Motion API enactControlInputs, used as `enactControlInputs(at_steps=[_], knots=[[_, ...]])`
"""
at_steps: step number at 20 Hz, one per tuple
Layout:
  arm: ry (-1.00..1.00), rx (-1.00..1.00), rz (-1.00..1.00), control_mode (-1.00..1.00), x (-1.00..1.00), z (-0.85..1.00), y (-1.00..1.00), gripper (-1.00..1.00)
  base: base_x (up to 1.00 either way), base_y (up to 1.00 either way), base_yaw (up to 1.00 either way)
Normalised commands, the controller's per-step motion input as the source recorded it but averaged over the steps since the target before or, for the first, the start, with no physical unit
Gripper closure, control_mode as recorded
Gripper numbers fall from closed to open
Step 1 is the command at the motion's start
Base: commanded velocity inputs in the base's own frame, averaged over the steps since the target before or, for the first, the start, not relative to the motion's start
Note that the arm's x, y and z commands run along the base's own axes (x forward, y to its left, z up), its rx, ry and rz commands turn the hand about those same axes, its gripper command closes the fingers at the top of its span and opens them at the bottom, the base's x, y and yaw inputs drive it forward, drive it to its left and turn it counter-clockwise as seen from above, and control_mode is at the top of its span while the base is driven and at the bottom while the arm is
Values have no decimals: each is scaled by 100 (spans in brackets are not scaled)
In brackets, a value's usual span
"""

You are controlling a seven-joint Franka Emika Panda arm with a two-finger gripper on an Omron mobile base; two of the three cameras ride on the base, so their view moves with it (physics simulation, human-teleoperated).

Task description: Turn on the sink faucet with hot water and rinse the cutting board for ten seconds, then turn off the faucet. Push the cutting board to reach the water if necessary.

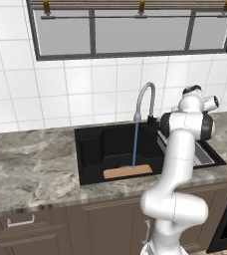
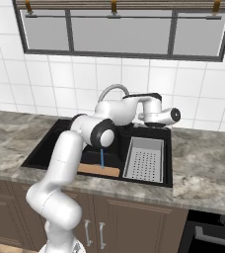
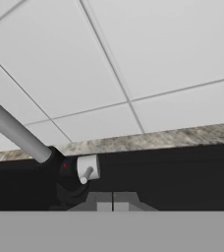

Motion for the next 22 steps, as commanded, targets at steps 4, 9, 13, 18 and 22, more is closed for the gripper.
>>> enactControlInputs(at_steps=[4,9,13,18,22], knots=[[0,0,0,-100,0,0,0,100,0,0,0],[0,0,0,-100,0,0,0,100,0,0,0],[0,0,0,-100,0,0,0,100,0,0,0],[0,0,0,-100,0,0,0,100,0,0,0],[0,0,0,-100,0,0,0,100,0,0,0]])
